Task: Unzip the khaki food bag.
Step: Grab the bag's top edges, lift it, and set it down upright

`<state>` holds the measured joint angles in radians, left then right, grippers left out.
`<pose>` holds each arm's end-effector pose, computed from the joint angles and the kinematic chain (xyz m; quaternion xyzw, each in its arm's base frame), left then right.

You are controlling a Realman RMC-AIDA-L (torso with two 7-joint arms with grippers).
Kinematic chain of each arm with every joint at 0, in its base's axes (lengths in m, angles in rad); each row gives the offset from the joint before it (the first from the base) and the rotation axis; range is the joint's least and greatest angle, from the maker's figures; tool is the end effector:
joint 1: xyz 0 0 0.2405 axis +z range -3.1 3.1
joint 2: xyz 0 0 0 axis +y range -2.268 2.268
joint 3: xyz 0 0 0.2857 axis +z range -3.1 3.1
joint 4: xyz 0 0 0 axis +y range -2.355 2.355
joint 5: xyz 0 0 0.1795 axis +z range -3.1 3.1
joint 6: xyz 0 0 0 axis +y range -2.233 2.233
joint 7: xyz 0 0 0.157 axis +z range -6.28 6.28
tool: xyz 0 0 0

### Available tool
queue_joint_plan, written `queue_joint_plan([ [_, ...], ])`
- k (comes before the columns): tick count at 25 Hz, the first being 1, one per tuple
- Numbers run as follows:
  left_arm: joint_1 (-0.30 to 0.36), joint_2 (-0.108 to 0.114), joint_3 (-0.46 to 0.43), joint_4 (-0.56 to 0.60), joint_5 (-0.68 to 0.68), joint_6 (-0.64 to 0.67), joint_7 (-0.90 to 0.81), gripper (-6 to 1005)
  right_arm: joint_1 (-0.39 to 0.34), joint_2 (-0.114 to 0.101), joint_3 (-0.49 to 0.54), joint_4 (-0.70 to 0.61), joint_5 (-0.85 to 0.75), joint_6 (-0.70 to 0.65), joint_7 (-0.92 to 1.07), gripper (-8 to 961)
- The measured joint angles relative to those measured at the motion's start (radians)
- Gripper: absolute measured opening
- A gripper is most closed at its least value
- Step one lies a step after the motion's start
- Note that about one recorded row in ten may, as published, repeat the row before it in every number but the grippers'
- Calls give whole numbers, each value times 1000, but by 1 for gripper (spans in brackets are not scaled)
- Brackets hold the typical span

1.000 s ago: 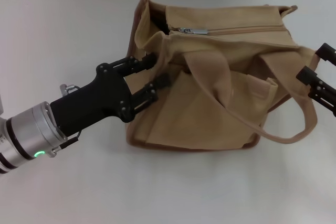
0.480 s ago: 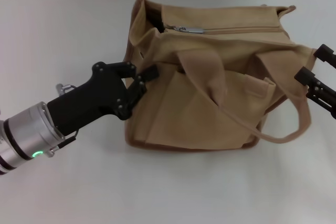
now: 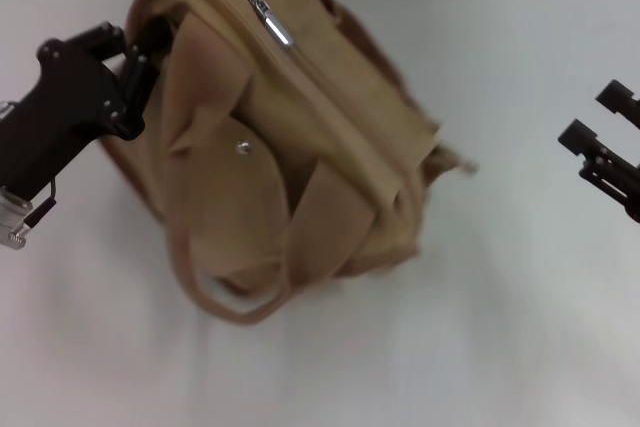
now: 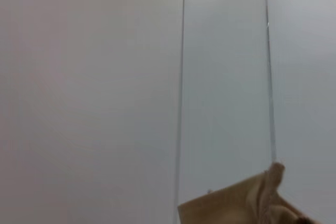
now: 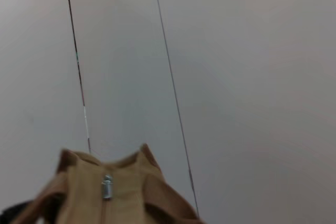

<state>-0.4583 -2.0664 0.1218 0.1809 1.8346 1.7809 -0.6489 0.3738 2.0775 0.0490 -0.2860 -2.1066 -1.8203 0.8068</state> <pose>-0.2674 0.2942 0.0054 -0.7932 -0.0965 -0.4823 0.3591 0.2991 0.2595 0.0009 -0.8152 0.1779 0.4498 0.3186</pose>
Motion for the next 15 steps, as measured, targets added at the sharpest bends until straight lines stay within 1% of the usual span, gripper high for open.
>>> queue_joint_plan([
  [2,-7,-2,10,-7,0,82,40,74,3,0,17,19,1,5,-2,747],
  [5,-20,-8,85,-53,12,112,142,73,2,0,53,52,12,8,-8,747],
  [7,-27,-11,158,-106,14,77,234,73,0,0,56,62,22,11,-9,747],
  [8,-31,-12,212,-159,14,33,324,73,1,0,53,64,24,13,-9,747],
  [9,-36,-13,240,-205,13,-8,390,73,3,0,50,65,25,16,-7,747],
  [11,-44,-13,268,-273,19,-68,496,73,11,0,32,65,20,22,1,746],
  [13,-54,-13,276,-343,36,-118,585,73,18,-1,-5,64,16,25,4,746],
  [15,-61,-14,274,-373,51,-132,608,73,27,-1,-70,61,15,30,-4,746],
])
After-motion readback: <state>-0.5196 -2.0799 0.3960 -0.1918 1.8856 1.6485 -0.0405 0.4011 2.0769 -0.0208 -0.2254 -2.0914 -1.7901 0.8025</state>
